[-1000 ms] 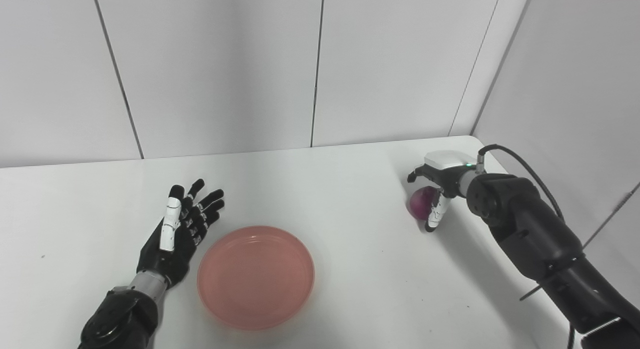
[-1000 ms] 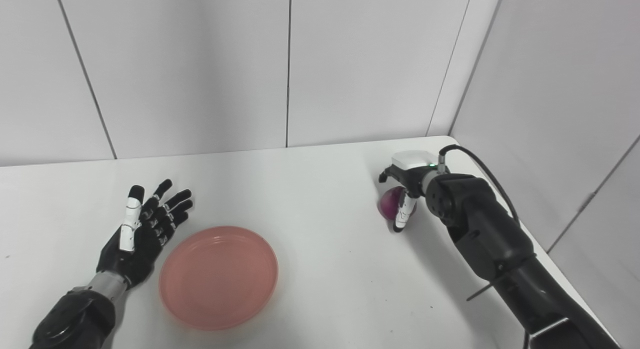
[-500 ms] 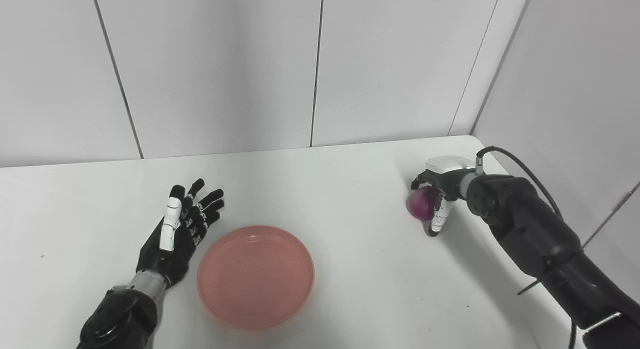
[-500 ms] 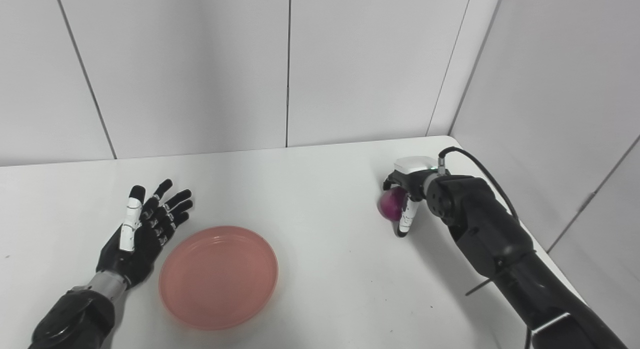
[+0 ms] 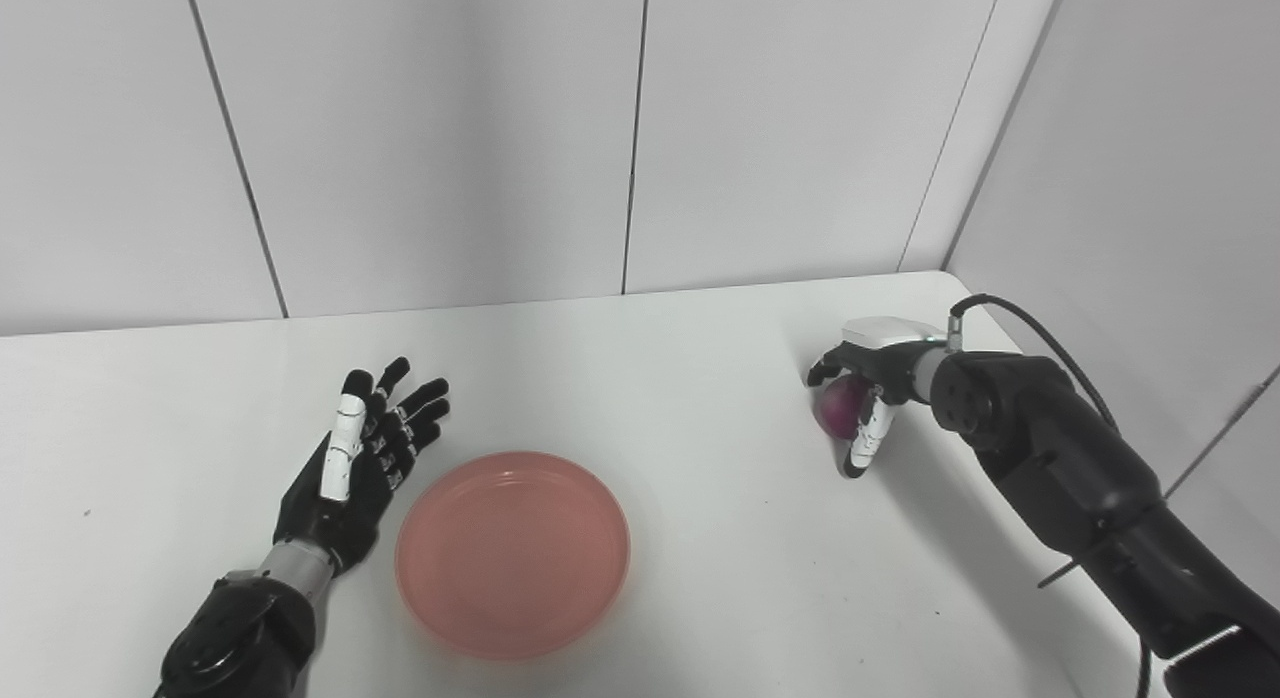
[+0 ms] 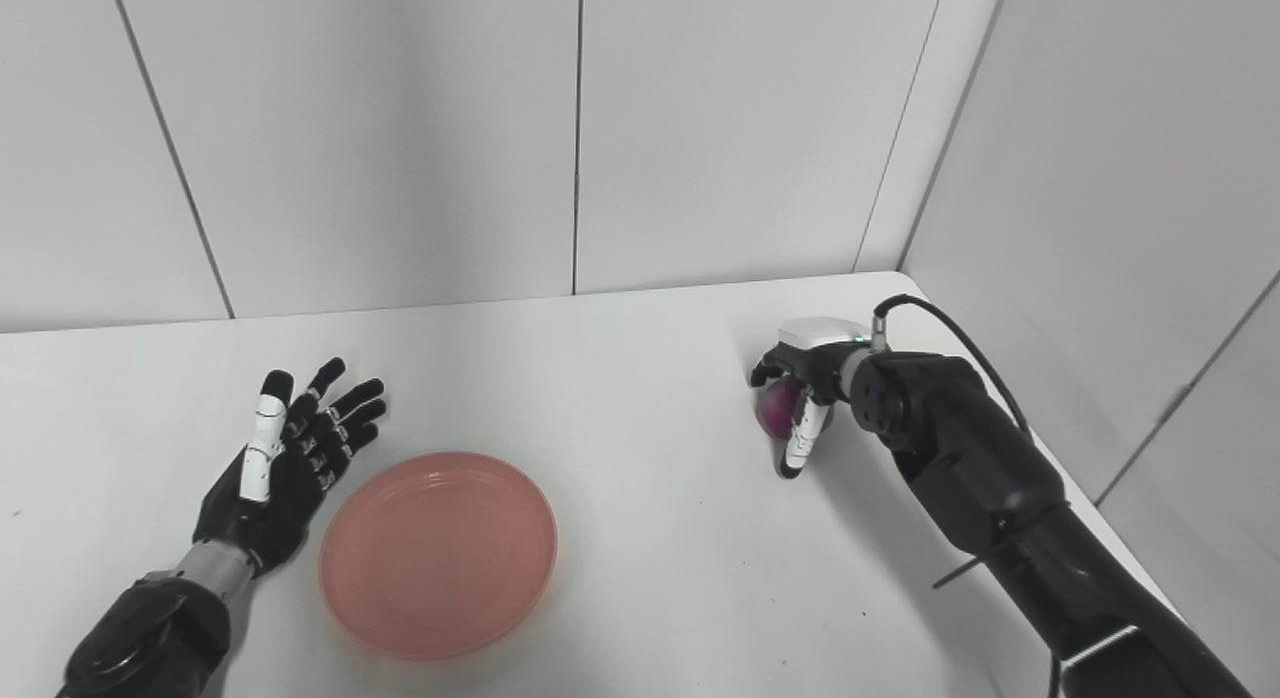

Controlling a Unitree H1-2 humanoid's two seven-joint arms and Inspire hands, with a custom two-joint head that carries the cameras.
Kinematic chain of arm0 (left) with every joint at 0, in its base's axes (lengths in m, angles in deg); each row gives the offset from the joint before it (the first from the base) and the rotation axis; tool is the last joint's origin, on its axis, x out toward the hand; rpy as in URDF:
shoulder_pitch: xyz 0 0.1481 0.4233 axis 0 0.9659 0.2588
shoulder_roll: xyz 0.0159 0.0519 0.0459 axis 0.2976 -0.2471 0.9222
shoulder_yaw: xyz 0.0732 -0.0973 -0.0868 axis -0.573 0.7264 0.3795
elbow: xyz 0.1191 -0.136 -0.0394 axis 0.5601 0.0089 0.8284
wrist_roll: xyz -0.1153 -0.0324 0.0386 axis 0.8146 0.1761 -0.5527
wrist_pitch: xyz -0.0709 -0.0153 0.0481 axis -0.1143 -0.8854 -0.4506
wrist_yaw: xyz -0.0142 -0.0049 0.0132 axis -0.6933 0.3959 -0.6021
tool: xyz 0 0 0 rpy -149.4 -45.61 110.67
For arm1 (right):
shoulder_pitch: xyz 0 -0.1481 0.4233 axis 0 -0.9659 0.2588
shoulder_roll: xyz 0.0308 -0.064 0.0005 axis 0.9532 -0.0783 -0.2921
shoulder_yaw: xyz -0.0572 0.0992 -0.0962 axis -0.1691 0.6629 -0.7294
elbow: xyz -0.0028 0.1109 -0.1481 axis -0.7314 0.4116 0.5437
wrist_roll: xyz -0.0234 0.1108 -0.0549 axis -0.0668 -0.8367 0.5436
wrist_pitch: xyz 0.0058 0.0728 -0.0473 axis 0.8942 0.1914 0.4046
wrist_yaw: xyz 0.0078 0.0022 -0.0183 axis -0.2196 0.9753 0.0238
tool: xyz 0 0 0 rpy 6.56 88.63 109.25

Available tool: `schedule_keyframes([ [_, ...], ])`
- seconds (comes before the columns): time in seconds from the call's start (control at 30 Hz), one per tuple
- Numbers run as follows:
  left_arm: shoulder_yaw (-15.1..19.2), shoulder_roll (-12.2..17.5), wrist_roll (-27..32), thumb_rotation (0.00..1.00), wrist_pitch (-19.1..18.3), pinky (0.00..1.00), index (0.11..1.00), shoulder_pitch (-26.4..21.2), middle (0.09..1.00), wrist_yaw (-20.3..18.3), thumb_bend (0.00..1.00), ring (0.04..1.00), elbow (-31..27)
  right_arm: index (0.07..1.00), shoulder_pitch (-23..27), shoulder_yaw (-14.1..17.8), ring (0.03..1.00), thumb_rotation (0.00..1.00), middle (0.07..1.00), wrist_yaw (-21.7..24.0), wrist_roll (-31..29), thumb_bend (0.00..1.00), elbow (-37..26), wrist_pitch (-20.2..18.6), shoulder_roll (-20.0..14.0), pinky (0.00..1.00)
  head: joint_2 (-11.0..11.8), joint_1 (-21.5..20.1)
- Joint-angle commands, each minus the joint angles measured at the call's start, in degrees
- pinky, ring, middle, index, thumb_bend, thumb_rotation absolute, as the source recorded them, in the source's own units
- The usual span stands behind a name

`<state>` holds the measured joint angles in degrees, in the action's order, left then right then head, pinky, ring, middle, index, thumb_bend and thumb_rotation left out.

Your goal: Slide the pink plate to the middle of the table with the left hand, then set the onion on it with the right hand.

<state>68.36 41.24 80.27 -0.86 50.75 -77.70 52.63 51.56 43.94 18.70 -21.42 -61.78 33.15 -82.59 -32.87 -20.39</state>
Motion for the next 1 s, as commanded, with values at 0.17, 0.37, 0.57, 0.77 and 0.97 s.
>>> schedule_keyframes([
  [0.17,-0.6,0.6,-1.3,0.93,-4.3,0.96,0.984,2.0,0.872,1.0,0.83,0.905,3.1,0.817,3.2,-0.2,0.764,0.12,0.839,-1.2,0.3,1.0,-1.5,2.0,-1.4,0.6,0.0,0.1],
  [0.37,-0.6,0.7,-1.3,0.93,-4.1,0.95,0.986,2.1,0.875,0.9,0.83,0.904,3.1,0.789,4.1,-2.5,0.764,0.14,0.818,2.0,4.3,1.0,-1.0,-0.9,-1.9,0.61,0.0,0.1],
  [0.57,-0.6,0.8,-1.0,0.94,-4.2,0.96,0.988,2.1,0.878,0.6,0.83,0.909,3.1,0.777,4.1,-2.6,0.788,0.13,0.828,3.5,6.0,1.0,-0.8,-1.4,-2.3,0.64,-0.3,0.0],
  [0.77,-0.7,0.9,-0.9,0.94,-4.0,0.96,0.991,1.9,0.88,0.4,0.83,0.907,3.4,0.778,4.1,-3.1,0.777,0.14,0.828,3.9,7.2,1.0,-0.2,-0.7,-2.5,0.63,-0.2,0.1],
  [0.97,-0.5,0.8,-0.7,0.95,-4.3,0.97,0.996,1.8,0.882,0.5,0.82,0.912,3.1,0.776,4.3,-3.4,0.765,0.14,0.826,4.2,7.6,1.0,0.1,-0.5,-2.5,0.61,-0.2,0.0],
])
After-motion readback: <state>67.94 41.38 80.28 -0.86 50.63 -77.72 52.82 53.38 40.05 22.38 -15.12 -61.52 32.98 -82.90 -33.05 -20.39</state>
